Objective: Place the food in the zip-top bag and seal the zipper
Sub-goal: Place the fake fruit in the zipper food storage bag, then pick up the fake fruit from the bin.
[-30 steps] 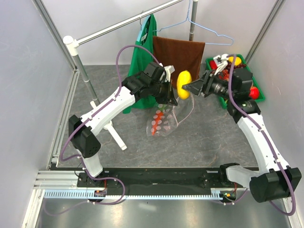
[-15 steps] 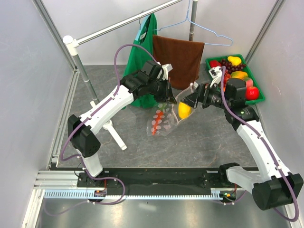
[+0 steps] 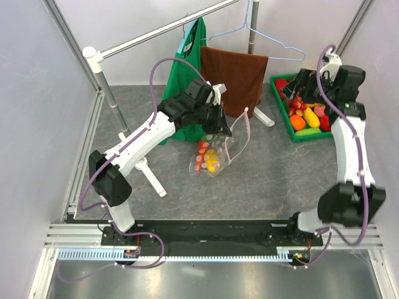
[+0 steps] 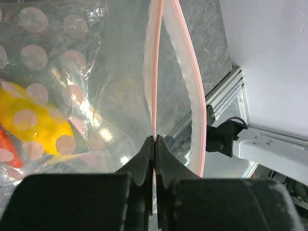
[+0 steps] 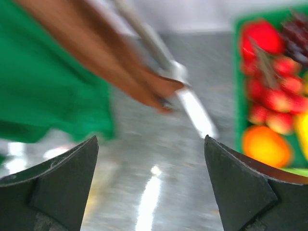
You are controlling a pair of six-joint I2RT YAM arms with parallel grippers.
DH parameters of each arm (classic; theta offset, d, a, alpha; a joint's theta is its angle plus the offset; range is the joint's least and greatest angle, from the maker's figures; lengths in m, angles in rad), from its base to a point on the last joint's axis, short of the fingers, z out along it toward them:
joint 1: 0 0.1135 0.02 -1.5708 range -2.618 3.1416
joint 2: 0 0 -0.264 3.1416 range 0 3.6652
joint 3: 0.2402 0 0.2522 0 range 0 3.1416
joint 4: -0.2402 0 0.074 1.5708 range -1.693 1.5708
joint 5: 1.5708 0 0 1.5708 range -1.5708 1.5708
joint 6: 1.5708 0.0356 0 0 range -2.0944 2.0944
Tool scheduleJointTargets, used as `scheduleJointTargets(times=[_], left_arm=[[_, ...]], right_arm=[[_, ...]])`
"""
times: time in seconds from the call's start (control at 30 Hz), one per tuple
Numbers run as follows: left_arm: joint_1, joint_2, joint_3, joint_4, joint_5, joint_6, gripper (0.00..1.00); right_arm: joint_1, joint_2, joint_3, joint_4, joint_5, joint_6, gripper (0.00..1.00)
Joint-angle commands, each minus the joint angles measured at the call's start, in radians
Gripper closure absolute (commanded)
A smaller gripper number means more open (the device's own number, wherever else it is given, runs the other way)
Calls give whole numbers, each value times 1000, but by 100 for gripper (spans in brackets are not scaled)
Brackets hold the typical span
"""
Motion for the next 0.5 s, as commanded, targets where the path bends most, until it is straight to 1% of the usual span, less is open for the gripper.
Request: scheduleJointTargets(times=[0.0, 0.07, 0.17, 0.3, 0.37, 0.47], left_arm=[[8, -18, 25, 38, 26, -31, 98], [8, -15, 25, 38, 28, -31, 98], [8, -15, 20, 41, 30, -31, 98], [8, -13, 11, 41, 33, -31, 98], [8, -13, 11, 40, 33, -26, 98], [8, -16, 11, 44, 33, -23, 98]], right_arm=[[-38, 165, 101, -179, 117, -288, 4], [-51, 250, 129, -211, 192, -344, 4], [-71, 353, 152, -214, 267, -351, 4], [-85, 454, 156, -190, 321, -326, 4], [-94, 480, 158, -167, 344, -308, 5], [-116, 544, 176, -162, 335, -270, 6]])
